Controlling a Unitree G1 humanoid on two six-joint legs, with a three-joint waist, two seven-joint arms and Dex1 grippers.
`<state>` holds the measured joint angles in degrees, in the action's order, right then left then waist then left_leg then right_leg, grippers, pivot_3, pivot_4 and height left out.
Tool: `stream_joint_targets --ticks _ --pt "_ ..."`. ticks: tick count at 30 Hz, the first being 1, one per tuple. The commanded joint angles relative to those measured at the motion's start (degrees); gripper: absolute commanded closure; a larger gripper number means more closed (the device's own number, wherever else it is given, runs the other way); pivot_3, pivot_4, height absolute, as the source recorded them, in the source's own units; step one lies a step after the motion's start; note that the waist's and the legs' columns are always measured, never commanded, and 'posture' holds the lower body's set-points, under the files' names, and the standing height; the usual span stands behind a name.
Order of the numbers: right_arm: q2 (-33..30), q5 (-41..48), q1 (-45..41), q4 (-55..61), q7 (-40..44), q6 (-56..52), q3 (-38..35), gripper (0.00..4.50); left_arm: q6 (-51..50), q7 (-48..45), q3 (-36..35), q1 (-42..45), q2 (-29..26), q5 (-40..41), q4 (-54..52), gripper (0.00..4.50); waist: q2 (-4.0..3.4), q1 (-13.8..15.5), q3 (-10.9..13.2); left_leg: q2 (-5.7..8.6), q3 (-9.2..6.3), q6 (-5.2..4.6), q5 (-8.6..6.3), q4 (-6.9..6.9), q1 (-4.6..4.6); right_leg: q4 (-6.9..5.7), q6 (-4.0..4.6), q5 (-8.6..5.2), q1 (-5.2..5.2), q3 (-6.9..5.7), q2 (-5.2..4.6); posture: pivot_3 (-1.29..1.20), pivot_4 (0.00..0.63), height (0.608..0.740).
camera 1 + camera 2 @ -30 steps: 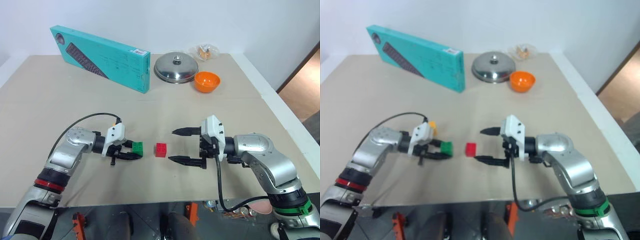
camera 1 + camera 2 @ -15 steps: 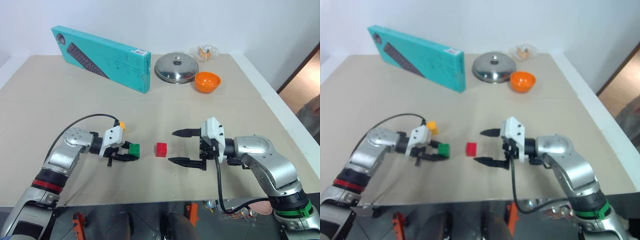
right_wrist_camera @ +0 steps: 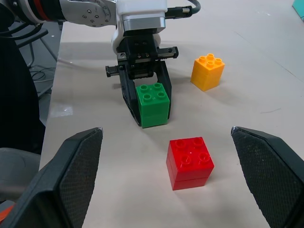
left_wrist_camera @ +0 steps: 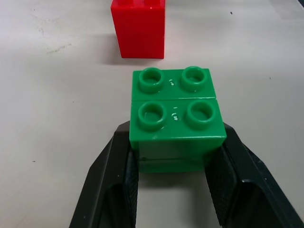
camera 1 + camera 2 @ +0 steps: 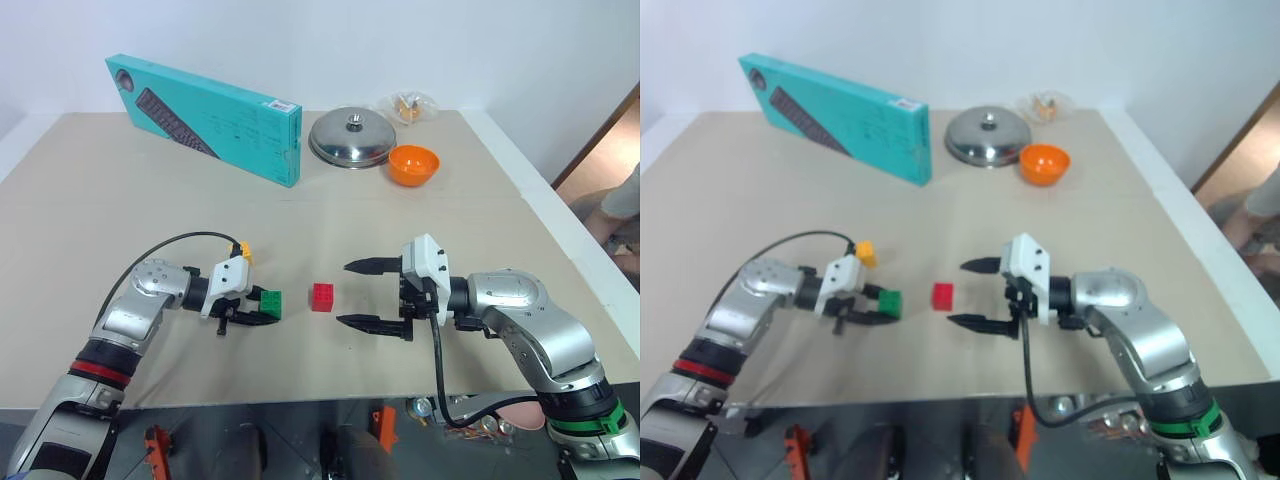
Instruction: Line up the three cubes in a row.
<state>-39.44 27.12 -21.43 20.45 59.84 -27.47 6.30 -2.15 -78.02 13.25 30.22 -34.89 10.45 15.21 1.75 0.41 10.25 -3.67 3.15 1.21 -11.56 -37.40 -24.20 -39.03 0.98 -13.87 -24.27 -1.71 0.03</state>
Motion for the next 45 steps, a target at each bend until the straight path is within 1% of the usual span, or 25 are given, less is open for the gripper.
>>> stream_joint_targets --ticks 1,8,19,21,22,23,24,25,27,31,35,37,41,43,45 --pt "-0.5 0.3 -1.3 1.7 -0.1 0.3 -1.0 0.00 1.9 0.1 -0.7 1.6 0.4 0.0 0.2 3.14 0.00 0.0 0.0 0.00 0.00 0.00 0.00 0.00 0.00 0.00 0.00 0.00 0.00 0.00 0.00 0.00 0.150 0.740" --pt "-0.5 0.2 -1.1 1.6 0.0 0.4 -1.2 0.00 3.7 1.0 -1.1 3.2 1.6 -0.4 2.9 3.14 0.00 0.0 0.0 0.00 -0.01 0.00 0.00 0.00 -0.02 0.00 0.00 0.00 0.00 -0.01 0.00 0.00 0.150 0.740" --pt "-0.7 0.1 -0.7 1.8 0.0 0.4 -1.3 0.00 4.8 -0.2 0.3 4.0 1.9 -2.5 5.5 3.14 0.00 0.0 0.0 0.00 -0.02 0.00 0.00 -0.01 -0.03 0.00 0.00 0.00 0.00 -0.01 0.01 0.00 0.150 0.740" --pt "-0.7 0.1 -0.7 1.7 0.1 0.5 -1.3 0.00 5.3 0.0 0.1 4.5 2.1 -2.6 6.0 2.12 0.00 0.0 0.0 0.00 -0.02 0.00 0.00 -0.01 -0.03 0.00 0.00 0.00 0.00 -0.01 0.01 0.00 0.150 0.740" --pt "-0.6 0.0 -0.7 1.7 0.1 0.5 -1.2 0.00 5.3 -0.1 0.1 4.7 2.2 -2.5 6.2 1.86 0.00 0.0 0.0 0.00 -0.02 0.00 0.00 -0.01 -0.02 0.00 0.00 0.00 0.00 -0.02 0.02 0.00 0.150 0.740" --pt "-0.6 0.0 -0.7 1.6 0.1 0.6 -1.2 0.00 5.5 0.0 0.1 4.9 2.2 -2.6 6.4 1.40 0.00 0.0 0.0 0.00 -0.03 0.00 0.00 -0.01 -0.02 0.00 0.00 0.00 0.00 -0.02 0.02 0.00 0.150 0.740" --pt "-0.6 0.0 -0.7 1.6 0.1 0.6 -1.1 0.00 5.9 0.1 0.0 5.0 2.2 -2.7 6.5 1.18 0.00 0.0 0.0 0.00 -0.03 0.00 0.00 -0.01 -0.03 0.00 0.00 0.00 0.00 -0.02 0.02 0.00 0.150 0.740" --pt "-0.5 0.0 -0.7 1.6 0.2 0.6 -1.1 0.00 6.2 0.2 -0.1 5.0 2.2 -2.8 6.5 0.85 0.00 0.0 0.0 0.00 -0.03 0.00 0.00 -0.01 -0.03 0.00 0.00 0.00 0.00 -0.02 0.02 0.00 0.150 0.740" --pt "-0.5 -0.1 -0.8 1.5 0.2 0.6 -1.0 0.00 6.4 0.1 -0.6 4.9 1.9 -2.4 5.8 0.06 0.00 0.0 0.0 0.00 -0.02 0.00 0.00 0.00 -0.03 0.00 0.00 0.00 0.00 -0.01 0.02 0.00 0.150 0.740" --pt "-0.5 -0.1 -0.8 1.5 0.3 0.7 -1.0 0.00 3.0 -0.6 -2.4 3.8 -0.2 -0.1 1.7 0.02 0.00 0.0 0.0 0.00 -0.02 0.00 0.00 0.00 -0.03 0.00 -0.01 0.00 0.00 -0.01 0.02 0.00 0.150 0.740" --pt "-0.4 -0.2 -0.9 1.2 0.4 1.0 -0.9 0.00 -5.1 0.6 -6.7 0.9 -4.4 4.1 -5.8 0.02 0.00 -0.2 0.0 -0.06 -0.03 0.00 0.00 0.00 -0.03 -0.01 0.00 0.00 -0.02 -0.01 0.04 0.00 0.150 0.740" --pt "-0.4 -0.3 -1.0 1.1 0.4 1.1 -0.9 0.00 -9.1 2.2 -8.7 -0.5 -5.5 6.2 -9.2 0.02 0.00 -0.2 0.0 -0.10 -0.05 0.00 0.00 0.01 -0.03 -0.01 0.01 -0.01 -0.04 0.00 0.05 0.00 0.150 0.740" --pt "-0.4 -0.3 -0.9 1.0 0.4 1.3 -1.0 0.00 -20.2 8.1 -15.5 -3.5 -6.7 12.7 -17.1 0.02 0.00 -0.1 0.0 -0.09 -0.07 0.00 0.00 0.01 -0.03 -0.01 0.02 -0.02 -0.03 -0.03 0.03 0.00 0.150 0.740" --pt "-0.5 -0.2 -0.8 0.9 0.4 1.4 -1.2 0.00 -24.3 12.9 -19.0 -4.4 -5.9 15.2 -19.8 0.02 0.00 -0.1 0.0 -0.07 -0.11 0.00 0.00 0.00 -0.03 -0.01 0.01 -0.02 -0.03 -0.01 0.00 0.00 0.150 0.740" --pt "-0.6 -0.2 -0.7 0.8 0.4 1.5 -1.3 0.00 -25.8 18.8 -22.2 -5.3 -4.2 16.0 -21.4 0.02 0.00 -0.1 0.0 -0.06 -0.12 0.00 0.00 -0.01 -0.03 -0.01 0.00 -0.01 -0.02 0.01 -0.02 0.00 0.150 0.740"
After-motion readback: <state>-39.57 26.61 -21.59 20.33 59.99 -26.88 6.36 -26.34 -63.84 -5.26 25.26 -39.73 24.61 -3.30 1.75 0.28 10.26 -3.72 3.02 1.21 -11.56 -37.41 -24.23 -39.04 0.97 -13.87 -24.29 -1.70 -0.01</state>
